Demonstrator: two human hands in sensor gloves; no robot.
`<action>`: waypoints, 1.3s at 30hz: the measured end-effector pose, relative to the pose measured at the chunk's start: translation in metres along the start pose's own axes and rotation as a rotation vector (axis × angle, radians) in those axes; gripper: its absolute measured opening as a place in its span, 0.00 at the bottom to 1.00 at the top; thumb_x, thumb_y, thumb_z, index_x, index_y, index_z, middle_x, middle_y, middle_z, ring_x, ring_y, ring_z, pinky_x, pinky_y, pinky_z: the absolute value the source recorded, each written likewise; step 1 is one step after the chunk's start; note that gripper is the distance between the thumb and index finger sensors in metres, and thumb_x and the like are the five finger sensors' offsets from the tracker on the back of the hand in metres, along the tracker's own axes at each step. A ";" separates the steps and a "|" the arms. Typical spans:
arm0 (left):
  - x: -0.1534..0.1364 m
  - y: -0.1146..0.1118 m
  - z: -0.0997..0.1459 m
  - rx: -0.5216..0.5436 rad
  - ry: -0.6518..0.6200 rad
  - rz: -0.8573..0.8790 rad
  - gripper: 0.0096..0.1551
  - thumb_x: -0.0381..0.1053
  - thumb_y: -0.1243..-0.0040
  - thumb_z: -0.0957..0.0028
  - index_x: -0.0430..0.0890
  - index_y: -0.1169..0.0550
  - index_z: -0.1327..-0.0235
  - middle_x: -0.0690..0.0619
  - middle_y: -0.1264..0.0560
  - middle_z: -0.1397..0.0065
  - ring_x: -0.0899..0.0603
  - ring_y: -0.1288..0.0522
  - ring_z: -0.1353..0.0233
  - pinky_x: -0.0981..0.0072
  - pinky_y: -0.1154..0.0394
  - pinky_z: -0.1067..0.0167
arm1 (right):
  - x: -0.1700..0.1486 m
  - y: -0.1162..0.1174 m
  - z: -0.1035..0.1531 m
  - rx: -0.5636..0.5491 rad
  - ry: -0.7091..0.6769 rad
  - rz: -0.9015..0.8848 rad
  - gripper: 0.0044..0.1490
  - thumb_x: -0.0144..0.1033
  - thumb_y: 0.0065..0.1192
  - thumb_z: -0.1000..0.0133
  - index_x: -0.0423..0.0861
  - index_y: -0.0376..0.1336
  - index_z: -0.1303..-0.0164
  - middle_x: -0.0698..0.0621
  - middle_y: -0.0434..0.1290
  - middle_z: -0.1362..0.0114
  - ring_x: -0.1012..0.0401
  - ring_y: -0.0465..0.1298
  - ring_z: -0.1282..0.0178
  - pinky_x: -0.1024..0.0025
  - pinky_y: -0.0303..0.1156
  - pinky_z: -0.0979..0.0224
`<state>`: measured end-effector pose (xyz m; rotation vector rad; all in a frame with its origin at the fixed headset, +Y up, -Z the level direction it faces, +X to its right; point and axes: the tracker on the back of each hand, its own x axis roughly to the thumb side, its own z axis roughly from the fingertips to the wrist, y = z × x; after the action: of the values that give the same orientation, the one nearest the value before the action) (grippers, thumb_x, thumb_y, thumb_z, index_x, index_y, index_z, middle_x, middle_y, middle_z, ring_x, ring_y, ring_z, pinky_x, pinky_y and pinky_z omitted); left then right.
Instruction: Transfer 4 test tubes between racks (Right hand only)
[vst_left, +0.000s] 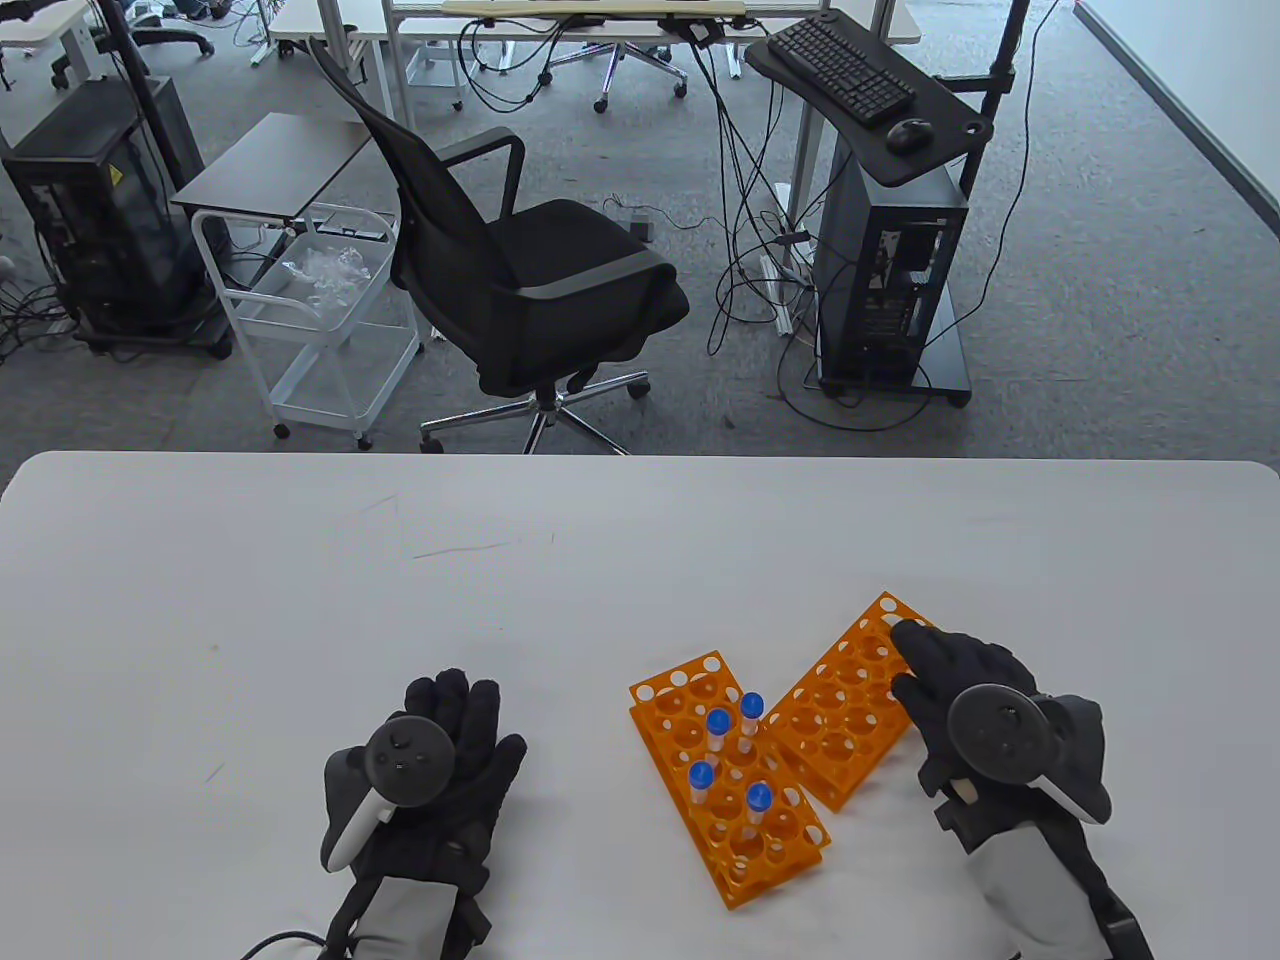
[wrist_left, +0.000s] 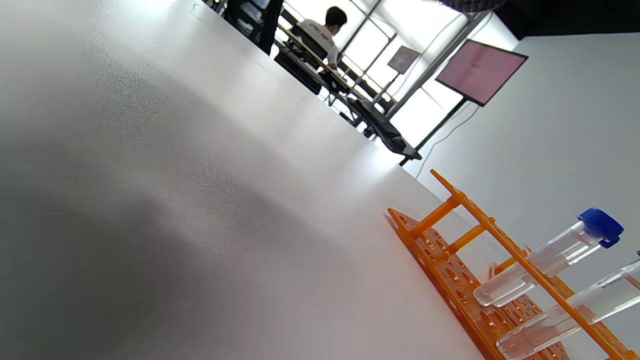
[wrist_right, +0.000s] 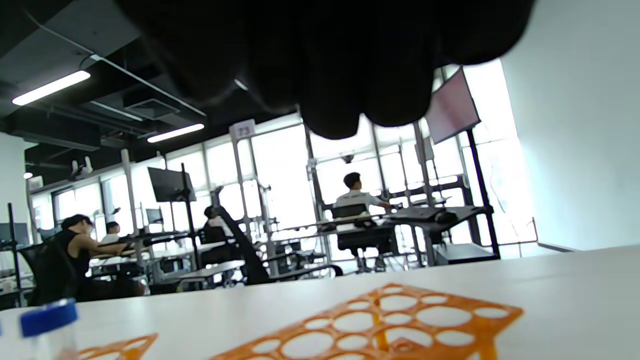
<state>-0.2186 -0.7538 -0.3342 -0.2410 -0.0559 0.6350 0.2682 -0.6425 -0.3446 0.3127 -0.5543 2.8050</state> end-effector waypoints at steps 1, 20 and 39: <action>0.000 0.000 0.000 0.001 0.001 0.000 0.40 0.71 0.65 0.39 0.65 0.60 0.18 0.63 0.73 0.15 0.53 0.83 0.20 0.56 0.84 0.24 | -0.006 0.000 0.003 0.002 0.012 0.002 0.33 0.40 0.64 0.46 0.43 0.66 0.30 0.40 0.75 0.29 0.40 0.72 0.31 0.36 0.62 0.30; 0.002 -0.004 0.000 -0.014 0.017 -0.032 0.40 0.71 0.65 0.39 0.65 0.60 0.18 0.64 0.73 0.15 0.53 0.84 0.20 0.56 0.84 0.25 | -0.083 0.034 0.047 0.069 0.207 -0.013 0.35 0.41 0.63 0.45 0.43 0.64 0.28 0.39 0.72 0.26 0.39 0.68 0.27 0.35 0.60 0.29; 0.005 -0.005 0.001 -0.008 0.035 -0.069 0.40 0.71 0.65 0.39 0.65 0.60 0.18 0.63 0.73 0.15 0.53 0.83 0.20 0.55 0.84 0.24 | -0.087 0.041 0.054 0.043 0.203 0.004 0.35 0.42 0.62 0.46 0.44 0.64 0.28 0.40 0.72 0.25 0.40 0.68 0.26 0.36 0.61 0.29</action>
<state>-0.2119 -0.7552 -0.3323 -0.2566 -0.0331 0.5623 0.3467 -0.7191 -0.3317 0.0338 -0.4496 2.8117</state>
